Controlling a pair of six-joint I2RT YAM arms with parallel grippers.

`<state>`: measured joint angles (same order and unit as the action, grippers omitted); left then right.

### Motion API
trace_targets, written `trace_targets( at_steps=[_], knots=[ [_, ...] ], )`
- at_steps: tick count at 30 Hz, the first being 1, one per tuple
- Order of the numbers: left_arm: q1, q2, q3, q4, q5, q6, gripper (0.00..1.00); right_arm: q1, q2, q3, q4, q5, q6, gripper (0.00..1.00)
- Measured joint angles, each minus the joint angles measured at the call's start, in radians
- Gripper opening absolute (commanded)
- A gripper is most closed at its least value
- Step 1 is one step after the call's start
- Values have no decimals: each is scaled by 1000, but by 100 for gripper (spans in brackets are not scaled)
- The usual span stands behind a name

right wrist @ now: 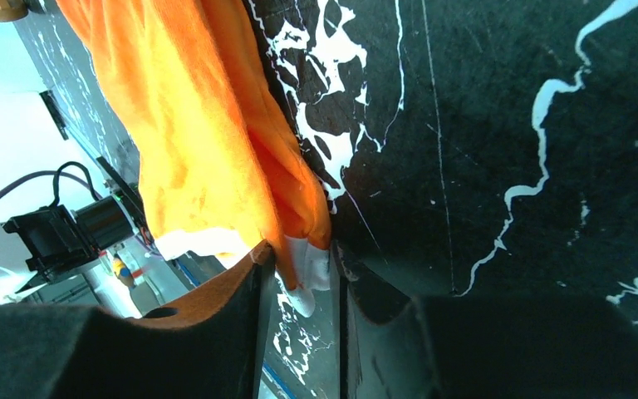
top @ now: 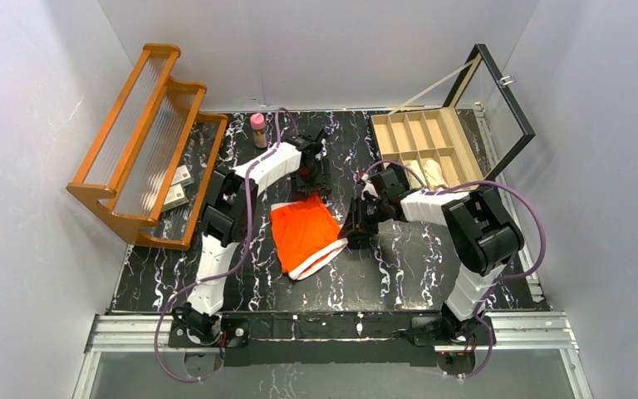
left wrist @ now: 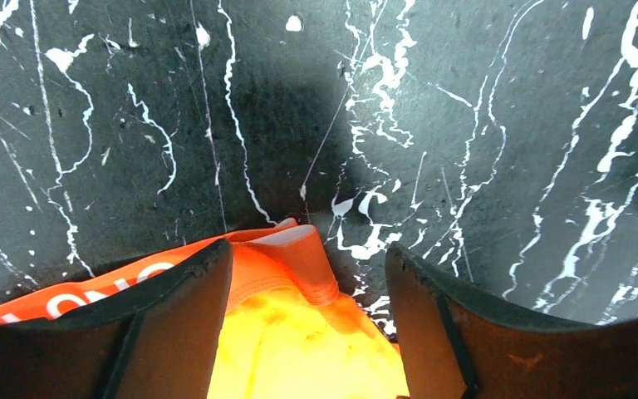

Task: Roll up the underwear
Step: Fold the underwear at the center of the board.

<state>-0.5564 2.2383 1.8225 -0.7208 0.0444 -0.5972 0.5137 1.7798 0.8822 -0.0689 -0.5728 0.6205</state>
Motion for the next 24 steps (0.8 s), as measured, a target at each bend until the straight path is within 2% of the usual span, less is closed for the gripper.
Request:
trace_targets(
  at_steps=[5,13,24],
  knots=[
    [-24,6,6,-25,-72,23,57,5,-11,-22,19,2,6,35],
    [-43,16,13,-46,-140,36,41,26,-33,-70,71,-6,50,37],
    [-41,13,6,-58,-176,19,15,34,-35,-106,134,-8,111,5]
  ],
)
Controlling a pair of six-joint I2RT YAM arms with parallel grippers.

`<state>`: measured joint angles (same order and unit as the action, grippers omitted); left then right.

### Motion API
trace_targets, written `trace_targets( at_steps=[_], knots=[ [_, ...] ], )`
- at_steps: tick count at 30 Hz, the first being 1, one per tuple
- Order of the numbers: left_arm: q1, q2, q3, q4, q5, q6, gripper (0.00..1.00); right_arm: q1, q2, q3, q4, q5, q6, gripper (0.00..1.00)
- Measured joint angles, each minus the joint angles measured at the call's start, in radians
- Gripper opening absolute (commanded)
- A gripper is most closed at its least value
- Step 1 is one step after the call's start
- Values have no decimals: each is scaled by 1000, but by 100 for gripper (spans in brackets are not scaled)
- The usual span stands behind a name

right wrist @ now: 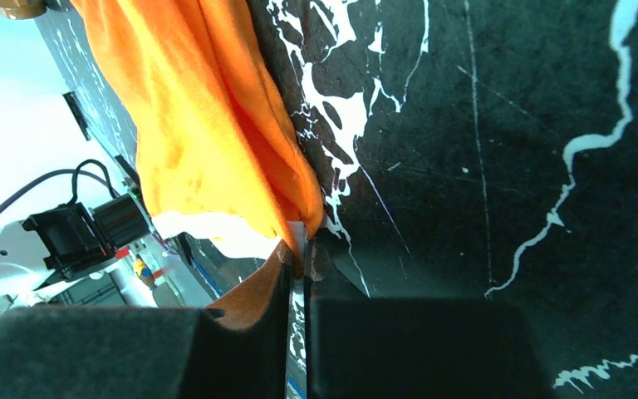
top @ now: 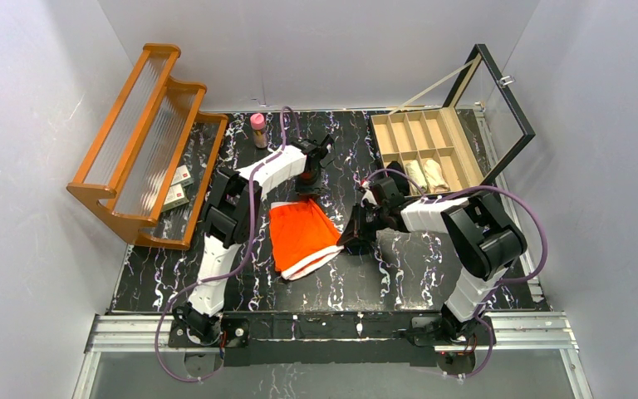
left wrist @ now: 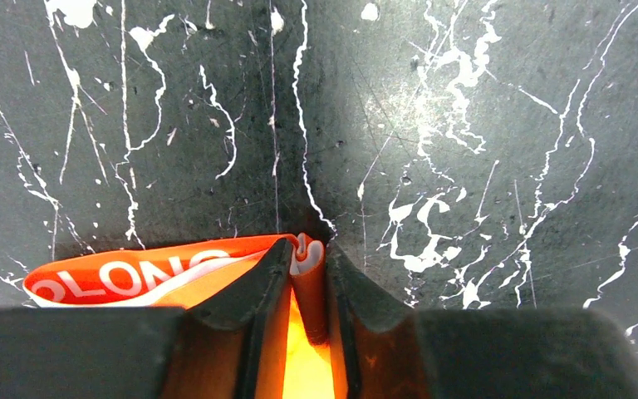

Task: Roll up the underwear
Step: Fold the underwear at the center of the board.

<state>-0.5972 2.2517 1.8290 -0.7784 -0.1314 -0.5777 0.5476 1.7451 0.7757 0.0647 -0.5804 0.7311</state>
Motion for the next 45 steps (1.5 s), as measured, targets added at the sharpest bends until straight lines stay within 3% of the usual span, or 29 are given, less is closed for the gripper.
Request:
trace_targets(
  at_steps=[6,15,24,31,45],
  knots=[
    [0,-22,-36,39,17,-39,11,22,-28,1,-29,52,-5,1],
    [2,-76,-131,172,90,-104,10,77,-181,81,-201,218,-63,1],
    [83,-260,-448,445,210,-197,9,256,-196,271,-396,474,-102,1],
    [244,-416,-679,721,368,-286,8,396,-85,453,-534,658,-97,1],
    [382,-515,-866,941,529,-283,8,558,164,758,-693,772,-87,3]
  ],
)
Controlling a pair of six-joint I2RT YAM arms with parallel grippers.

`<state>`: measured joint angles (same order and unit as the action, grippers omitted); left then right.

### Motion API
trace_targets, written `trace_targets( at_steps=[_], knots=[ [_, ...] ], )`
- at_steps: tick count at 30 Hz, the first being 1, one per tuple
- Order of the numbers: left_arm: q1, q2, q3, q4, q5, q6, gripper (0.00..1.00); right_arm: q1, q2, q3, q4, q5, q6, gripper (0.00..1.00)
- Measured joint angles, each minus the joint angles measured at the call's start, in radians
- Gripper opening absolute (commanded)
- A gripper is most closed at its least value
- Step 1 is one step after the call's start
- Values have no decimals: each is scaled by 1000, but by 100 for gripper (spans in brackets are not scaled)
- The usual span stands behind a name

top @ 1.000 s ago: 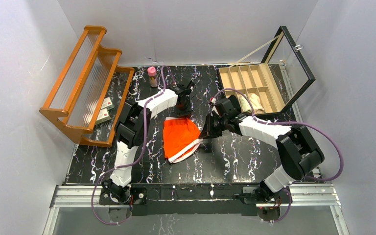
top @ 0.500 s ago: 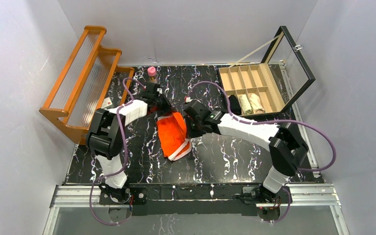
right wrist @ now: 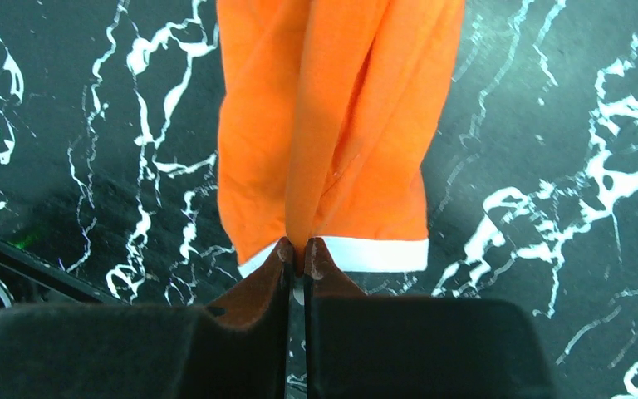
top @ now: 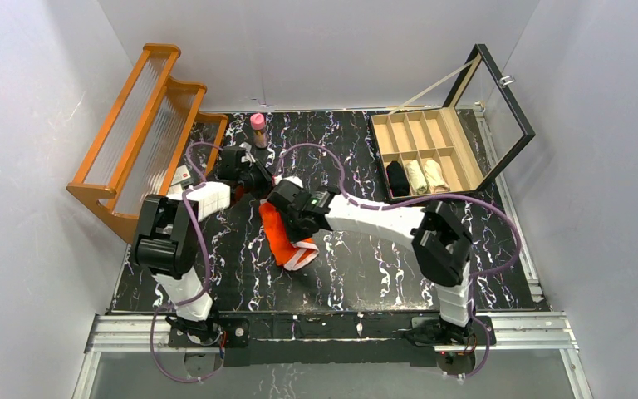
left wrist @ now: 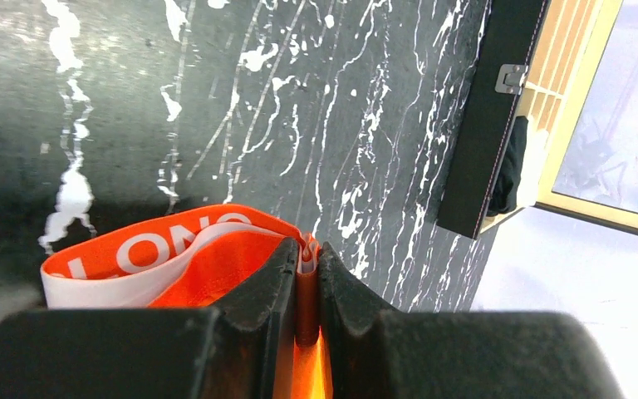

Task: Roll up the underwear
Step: Fold the underwear at the center of the board.

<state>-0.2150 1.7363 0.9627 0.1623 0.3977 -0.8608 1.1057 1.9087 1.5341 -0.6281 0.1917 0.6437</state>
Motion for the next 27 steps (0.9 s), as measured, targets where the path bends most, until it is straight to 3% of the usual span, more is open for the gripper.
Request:
trace_targets(
  at_steps=[10,13,16,18,21,24,27],
  knots=[
    [108,-60,-106,51,64,86,16,21,161,143,-30,-71,-20,5],
    [135,-85,-141,40,61,114,30,21,192,147,-28,-105,-21,5],
    [151,-109,-166,32,53,138,33,21,216,148,-27,-137,-20,5],
    [155,-123,-172,16,42,150,42,22,233,148,-26,-154,-20,5],
    [160,-148,-179,-14,17,169,46,22,237,148,-17,-180,-19,5],
    [161,-172,-179,-51,-2,181,61,22,237,140,8,-203,-18,6],
    [163,-192,-177,-101,-25,191,65,21,233,118,42,-221,-12,7]
  ],
)
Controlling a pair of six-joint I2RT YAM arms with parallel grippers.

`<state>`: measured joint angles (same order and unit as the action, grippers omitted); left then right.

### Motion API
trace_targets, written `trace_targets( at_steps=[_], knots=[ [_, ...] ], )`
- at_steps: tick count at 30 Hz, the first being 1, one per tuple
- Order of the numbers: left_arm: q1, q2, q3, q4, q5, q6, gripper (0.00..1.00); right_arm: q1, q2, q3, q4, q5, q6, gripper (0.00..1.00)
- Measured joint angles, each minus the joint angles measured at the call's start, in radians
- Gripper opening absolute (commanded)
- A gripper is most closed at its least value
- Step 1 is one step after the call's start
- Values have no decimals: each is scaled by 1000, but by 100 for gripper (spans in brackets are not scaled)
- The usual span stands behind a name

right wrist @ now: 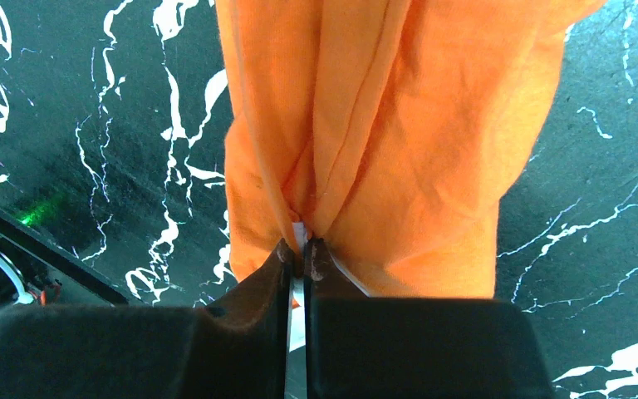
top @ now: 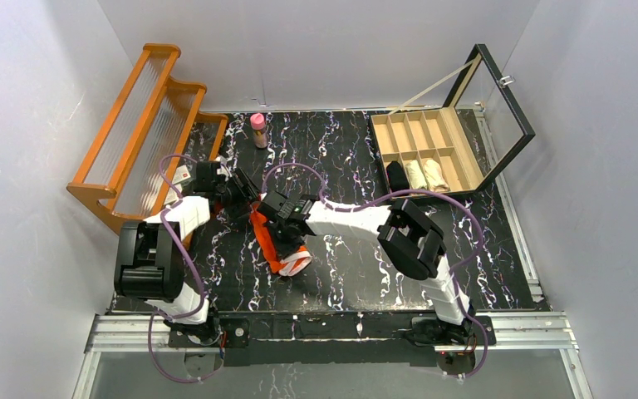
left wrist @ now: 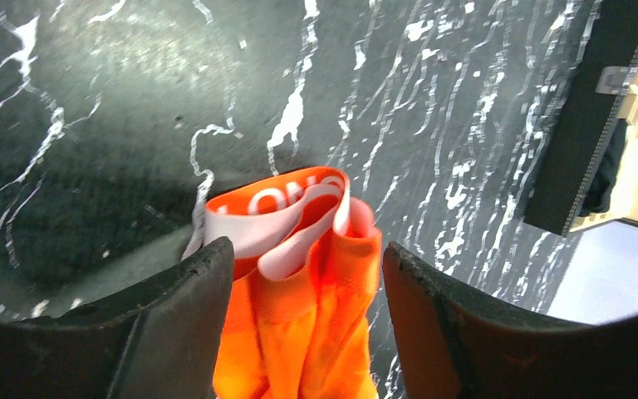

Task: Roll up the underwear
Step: Fold the underwear at the center of the board.

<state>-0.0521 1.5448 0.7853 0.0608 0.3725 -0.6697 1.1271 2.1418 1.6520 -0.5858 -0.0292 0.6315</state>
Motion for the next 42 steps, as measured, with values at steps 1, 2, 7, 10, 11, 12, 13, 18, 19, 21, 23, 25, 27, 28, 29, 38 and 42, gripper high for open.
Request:
trace_targets(
  at_steps=[1,2,7,10,11,12,13,18,19,21,23,25,27,28,29,38,42],
  knots=[
    [1,-2,2,-19,-6,2,66,0,-6,-13,14,-3,2,7],
    [2,-3,8,-48,-15,6,67,0,-10,-20,22,-4,4,7],
    [8,-6,51,-173,-51,34,69,0,-15,-33,43,-12,13,8],
    [10,-27,60,-216,-50,44,65,0,-16,-39,53,-14,17,8],
    [11,-38,60,-226,-45,45,61,0,-16,-41,56,-16,18,8],
    [11,-45,60,-231,-37,46,59,0,-17,-43,61,-18,18,9],
    [11,-50,60,-234,-21,45,54,0,-18,-46,65,-20,19,9],
    [11,-32,60,-233,32,45,36,0,-24,-59,79,-20,18,8],
    [11,-24,59,-230,38,45,35,0,-26,-60,81,-20,16,8],
    [11,8,56,-215,59,37,24,0,-26,-60,81,-20,11,8],
    [11,49,53,-194,75,21,12,0,-26,-60,81,-20,6,7],
    [11,78,43,-181,74,13,2,1,-27,-60,80,-19,-3,5],
    [11,91,38,-181,61,7,0,3,-32,-60,80,-12,-13,2],
    [11,92,38,-180,56,5,0,5,-34,-61,80,-8,-19,2],
    [11,94,38,-178,51,5,0,8,-39,-61,80,-3,-29,1],
    [11,103,41,-181,9,13,0,78,-67,-42,72,45,-125,2],
    [11,103,45,-194,1,19,7,91,-52,-37,68,40,-140,4]
  ],
)
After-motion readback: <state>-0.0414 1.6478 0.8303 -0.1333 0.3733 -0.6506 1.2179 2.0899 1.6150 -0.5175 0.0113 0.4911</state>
